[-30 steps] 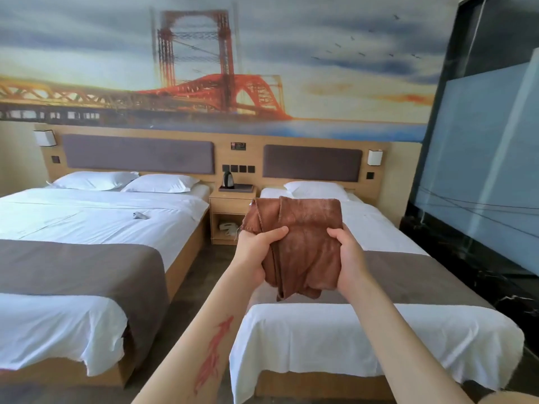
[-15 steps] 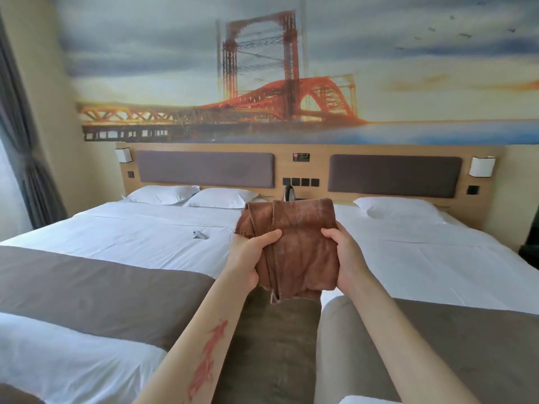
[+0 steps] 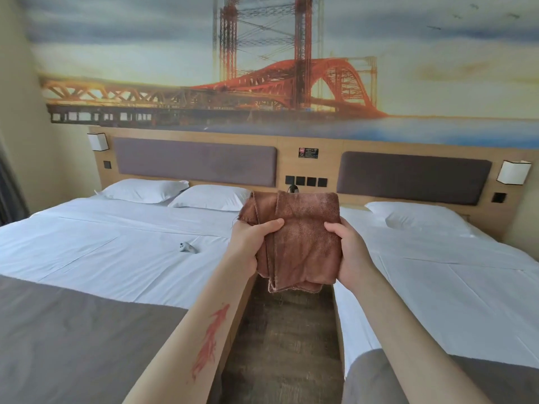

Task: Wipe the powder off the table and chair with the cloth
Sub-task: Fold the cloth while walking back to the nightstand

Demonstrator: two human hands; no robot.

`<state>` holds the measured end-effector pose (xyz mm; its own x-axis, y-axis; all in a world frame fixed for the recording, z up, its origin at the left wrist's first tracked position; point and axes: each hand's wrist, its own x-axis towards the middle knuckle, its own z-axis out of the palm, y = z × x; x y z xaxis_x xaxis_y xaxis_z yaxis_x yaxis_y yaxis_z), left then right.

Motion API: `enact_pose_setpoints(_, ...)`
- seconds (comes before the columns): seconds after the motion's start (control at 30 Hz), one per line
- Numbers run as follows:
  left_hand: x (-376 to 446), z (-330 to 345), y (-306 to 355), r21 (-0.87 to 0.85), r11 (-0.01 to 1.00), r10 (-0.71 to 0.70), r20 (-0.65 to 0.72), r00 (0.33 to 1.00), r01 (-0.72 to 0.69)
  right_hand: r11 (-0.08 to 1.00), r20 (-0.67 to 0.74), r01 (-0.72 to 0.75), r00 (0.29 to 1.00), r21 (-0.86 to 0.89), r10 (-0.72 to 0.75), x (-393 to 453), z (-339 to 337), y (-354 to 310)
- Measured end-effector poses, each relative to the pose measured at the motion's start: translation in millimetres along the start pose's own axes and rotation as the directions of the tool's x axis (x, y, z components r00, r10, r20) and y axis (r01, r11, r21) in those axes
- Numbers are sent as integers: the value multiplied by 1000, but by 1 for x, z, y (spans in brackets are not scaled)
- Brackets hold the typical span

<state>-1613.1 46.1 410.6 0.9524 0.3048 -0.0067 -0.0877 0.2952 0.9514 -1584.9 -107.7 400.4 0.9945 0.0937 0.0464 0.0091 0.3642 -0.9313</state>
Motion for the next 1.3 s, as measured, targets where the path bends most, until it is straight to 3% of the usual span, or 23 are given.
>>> enact_pose_setpoints(0.27, 215, -8, 6, 40, 999, -7, 134, 991, 2, 997, -123, 51, 991, -58, -58, 177, 49, 19)
enact_pose_setpoints(0.5, 357, 17, -12, 30, 999, -44, 204, 978, 39, 996, -172, 74, 982, -42, -80, 308, 46, 30)
enact_pose_setpoints(0.8, 536, 88, -56, 8, 998, -57, 200, 978, 56, 995, -160, 76, 985, 69, -64, 502, -2, 49)
enact_pose_setpoints(1.07, 698, 190, -70, -33, 999, -9, 125, 992, 13, 996, -82, 73, 994, 58, -68, 693, -56, 15)
enact_pose_setpoints(1.3, 817, 233, -86, -22, 1000, 5, 101, 995, -2, 996, -65, 56, 997, 71, -51, 830, -82, 19)
